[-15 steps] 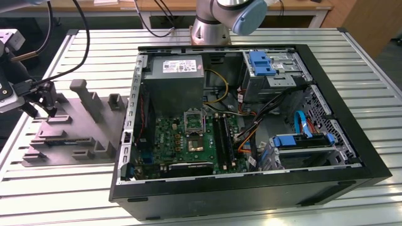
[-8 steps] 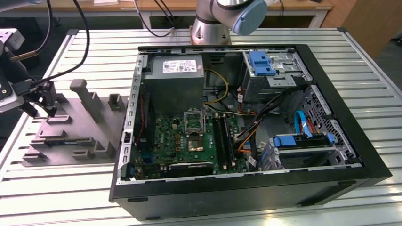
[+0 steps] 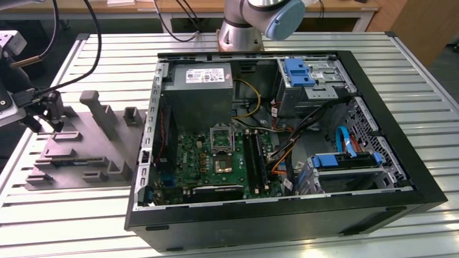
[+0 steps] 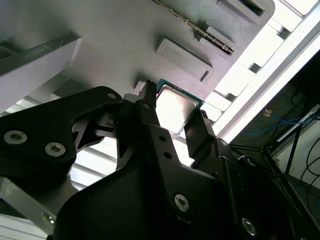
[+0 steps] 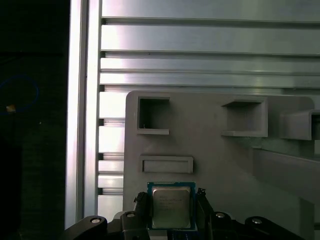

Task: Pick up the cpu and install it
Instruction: 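Pick up the cpu and move it towards the insertion slot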

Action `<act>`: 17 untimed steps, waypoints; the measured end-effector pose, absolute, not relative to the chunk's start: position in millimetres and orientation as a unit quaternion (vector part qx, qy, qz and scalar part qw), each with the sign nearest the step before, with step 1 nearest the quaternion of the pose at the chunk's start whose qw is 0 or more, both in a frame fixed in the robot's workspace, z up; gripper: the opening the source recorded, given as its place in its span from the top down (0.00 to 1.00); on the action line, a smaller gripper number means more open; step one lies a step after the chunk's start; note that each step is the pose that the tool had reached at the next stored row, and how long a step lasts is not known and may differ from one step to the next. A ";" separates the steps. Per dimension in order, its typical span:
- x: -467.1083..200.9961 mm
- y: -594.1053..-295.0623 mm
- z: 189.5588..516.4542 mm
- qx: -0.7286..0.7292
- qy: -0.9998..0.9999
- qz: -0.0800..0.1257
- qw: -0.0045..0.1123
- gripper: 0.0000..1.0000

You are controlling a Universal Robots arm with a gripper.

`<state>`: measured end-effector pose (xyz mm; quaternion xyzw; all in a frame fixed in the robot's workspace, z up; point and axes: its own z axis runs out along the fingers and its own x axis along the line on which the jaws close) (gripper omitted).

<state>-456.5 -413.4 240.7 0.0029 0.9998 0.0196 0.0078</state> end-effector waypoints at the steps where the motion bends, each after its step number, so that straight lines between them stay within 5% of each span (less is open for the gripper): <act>1: -456.5 -413.4 240.9 0.003 1.000 0.020 0.008 0.53; 17: -456.5 -413.4 243.7 0.003 1.000 0.020 0.008 0.53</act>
